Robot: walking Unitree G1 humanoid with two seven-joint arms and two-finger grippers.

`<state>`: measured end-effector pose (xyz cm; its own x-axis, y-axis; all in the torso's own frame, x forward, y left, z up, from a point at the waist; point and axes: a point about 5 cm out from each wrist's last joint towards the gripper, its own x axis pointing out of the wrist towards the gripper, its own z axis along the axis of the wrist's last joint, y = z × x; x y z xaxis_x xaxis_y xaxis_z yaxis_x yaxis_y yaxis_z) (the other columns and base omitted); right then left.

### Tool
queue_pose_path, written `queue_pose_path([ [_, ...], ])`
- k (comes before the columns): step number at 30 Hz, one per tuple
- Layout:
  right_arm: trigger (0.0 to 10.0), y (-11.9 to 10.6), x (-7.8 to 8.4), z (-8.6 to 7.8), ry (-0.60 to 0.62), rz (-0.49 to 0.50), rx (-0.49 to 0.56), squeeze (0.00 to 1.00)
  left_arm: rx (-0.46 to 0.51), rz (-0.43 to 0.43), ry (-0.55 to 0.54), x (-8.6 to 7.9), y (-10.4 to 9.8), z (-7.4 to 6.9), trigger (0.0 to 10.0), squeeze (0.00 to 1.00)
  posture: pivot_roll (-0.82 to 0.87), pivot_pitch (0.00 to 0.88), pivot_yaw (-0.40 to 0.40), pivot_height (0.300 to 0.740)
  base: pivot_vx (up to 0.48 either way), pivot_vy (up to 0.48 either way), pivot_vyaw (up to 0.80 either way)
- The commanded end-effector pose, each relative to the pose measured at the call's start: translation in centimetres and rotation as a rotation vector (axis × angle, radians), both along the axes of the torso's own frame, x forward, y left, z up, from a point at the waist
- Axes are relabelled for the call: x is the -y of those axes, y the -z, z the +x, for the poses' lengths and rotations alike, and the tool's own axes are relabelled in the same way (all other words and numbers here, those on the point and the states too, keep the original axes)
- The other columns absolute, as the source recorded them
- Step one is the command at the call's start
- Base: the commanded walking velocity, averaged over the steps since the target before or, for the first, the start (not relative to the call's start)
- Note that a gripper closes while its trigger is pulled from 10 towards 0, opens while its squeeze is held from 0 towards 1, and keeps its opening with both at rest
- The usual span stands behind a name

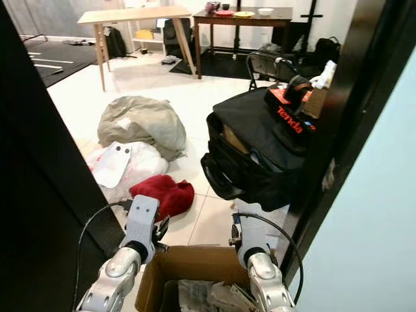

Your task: Clean up the room

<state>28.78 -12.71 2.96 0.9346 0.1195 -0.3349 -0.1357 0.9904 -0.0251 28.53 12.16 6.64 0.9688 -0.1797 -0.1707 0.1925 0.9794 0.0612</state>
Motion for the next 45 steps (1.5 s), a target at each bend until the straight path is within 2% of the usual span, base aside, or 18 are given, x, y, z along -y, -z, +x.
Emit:
queue_pose_path([
  [1,10.0,0.0,0.1,-0.2,0.024,0.022,-0.004,0.0,-0.008,-0.006,-0.004,-0.1,0.1,-0.1,10.0,0.0,0.0,0.062,0.009,0.738,0.0,0.0,0.0],
  [6,10.0,0.1,0.5,-0.3,0.057,0.012,-0.002,0.0,0.001,0.004,-0.009,-0.1,0.0,0.0,10.0,0.0,0.0,0.07,0.012,0.738,0.0,0.0,0.0],
  [14,10.0,0.0,0.6,-0.2,0.067,-0.016,0.003,0.0,-0.006,0.012,-0.016,0.0,0.1,0.1,10.0,0.0,0.0,0.073,0.014,0.738,0.0,-0.452,0.0],
  [16,10.0,0.1,0.7,-0.2,0.068,-0.029,-0.003,0.0,-0.008,-0.02,-0.04,-0.1,0.1,0.2,10.0,0.0,-0.01,0.073,0.011,0.738,0.0,0.0,0.0],
  [30,10.0,-0.5,-0.1,0.2,-0.014,-0.037,0.022,0.0,0.027,-0.043,-0.091,-0.1,-0.6,1.0,10.0,0.0,-0.03,0.076,-0.019,0.738,0.0,0.0,0.0],
  [45,10.0,-0.5,-0.1,0.1,-0.003,-0.032,0.023,0.0,0.032,-0.044,-0.086,0.0,-0.6,1.1,10.0,0.0,-0.03,0.08,-0.009,0.738,0.0,0.0,0.0],
])
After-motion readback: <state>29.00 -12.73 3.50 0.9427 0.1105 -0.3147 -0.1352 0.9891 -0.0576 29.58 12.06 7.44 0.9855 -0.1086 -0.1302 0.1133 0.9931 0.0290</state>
